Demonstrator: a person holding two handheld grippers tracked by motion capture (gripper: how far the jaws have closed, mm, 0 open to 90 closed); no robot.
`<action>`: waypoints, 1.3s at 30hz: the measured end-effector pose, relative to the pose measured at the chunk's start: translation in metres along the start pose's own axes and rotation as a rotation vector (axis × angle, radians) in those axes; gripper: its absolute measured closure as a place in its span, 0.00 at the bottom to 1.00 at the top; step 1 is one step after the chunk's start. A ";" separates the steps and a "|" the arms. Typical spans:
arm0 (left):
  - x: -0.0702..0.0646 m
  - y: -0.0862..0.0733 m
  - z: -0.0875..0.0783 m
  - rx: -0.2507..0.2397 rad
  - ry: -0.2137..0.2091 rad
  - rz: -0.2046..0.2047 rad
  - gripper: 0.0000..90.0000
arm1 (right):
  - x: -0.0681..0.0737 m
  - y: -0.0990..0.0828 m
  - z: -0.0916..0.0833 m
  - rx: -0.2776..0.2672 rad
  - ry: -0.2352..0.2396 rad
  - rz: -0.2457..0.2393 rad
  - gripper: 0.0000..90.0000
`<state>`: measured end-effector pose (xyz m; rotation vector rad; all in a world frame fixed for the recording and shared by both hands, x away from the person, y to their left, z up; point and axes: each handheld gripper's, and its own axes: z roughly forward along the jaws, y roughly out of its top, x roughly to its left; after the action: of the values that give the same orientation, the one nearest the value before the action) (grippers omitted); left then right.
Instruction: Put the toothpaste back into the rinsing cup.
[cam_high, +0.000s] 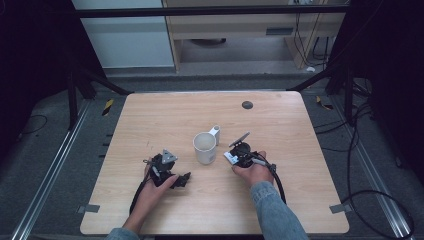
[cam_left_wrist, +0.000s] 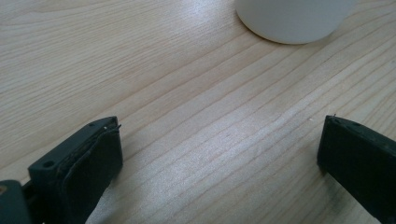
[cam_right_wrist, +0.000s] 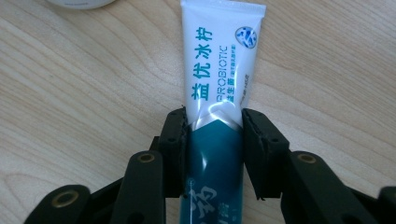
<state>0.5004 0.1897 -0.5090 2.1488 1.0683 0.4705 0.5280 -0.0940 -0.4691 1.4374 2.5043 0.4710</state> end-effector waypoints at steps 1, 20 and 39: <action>0.000 0.000 0.000 0.000 0.000 0.000 0.00 | 0.000 0.000 -0.001 0.005 0.004 0.000 0.72; 0.000 0.000 0.000 0.001 0.000 0.002 0.00 | 0.004 0.003 -0.006 0.019 0.003 -0.008 0.84; 0.000 0.000 0.000 0.000 0.000 0.001 0.00 | -0.009 -0.002 -0.032 -0.092 0.056 0.024 0.87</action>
<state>0.5009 0.1893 -0.5090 2.1500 1.0673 0.4709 0.5203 -0.1084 -0.4395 1.4398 2.4753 0.6310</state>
